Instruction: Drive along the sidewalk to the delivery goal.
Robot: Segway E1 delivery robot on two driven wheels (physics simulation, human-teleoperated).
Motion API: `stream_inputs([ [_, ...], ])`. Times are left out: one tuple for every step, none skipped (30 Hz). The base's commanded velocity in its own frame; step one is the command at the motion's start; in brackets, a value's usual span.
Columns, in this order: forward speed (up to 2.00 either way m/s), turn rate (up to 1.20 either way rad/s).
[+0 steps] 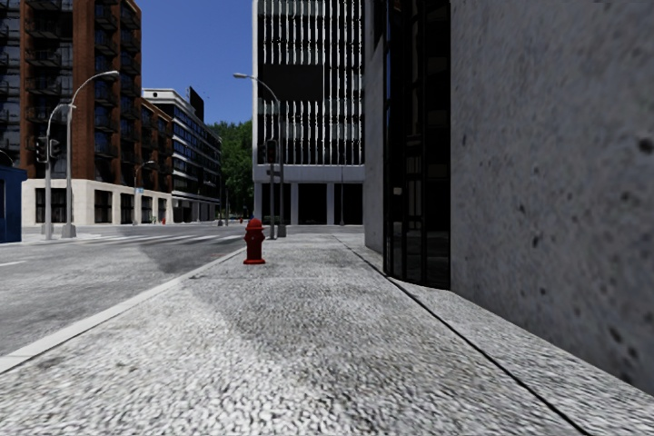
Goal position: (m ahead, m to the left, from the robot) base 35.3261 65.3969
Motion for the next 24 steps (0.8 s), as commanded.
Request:
stream_inputs([
  [1.69,0.0],
  [1.69,0.0],
  [1.69,0.0],
  [1.69,0.0],
  [1.69,0.0],
  [1.69,0.0],
  [1.69,0.0],
  [1.69,0.0],
  [1.69,0.0],
  [1.69,0.0],
  [1.69,0.0],
  [1.69,0.0],
  [1.69,0.0],
  [1.69,0.0],
  [1.69,0.0],
  [1.69,0.0],
  [1.69,0.0],
  [1.69,0.0],
  [1.69,0.0],
  [1.69,0.0],
  [1.69,0.0],
  [1.69,0.0],
  [1.69,0.0],
  [1.69,0.0],
])
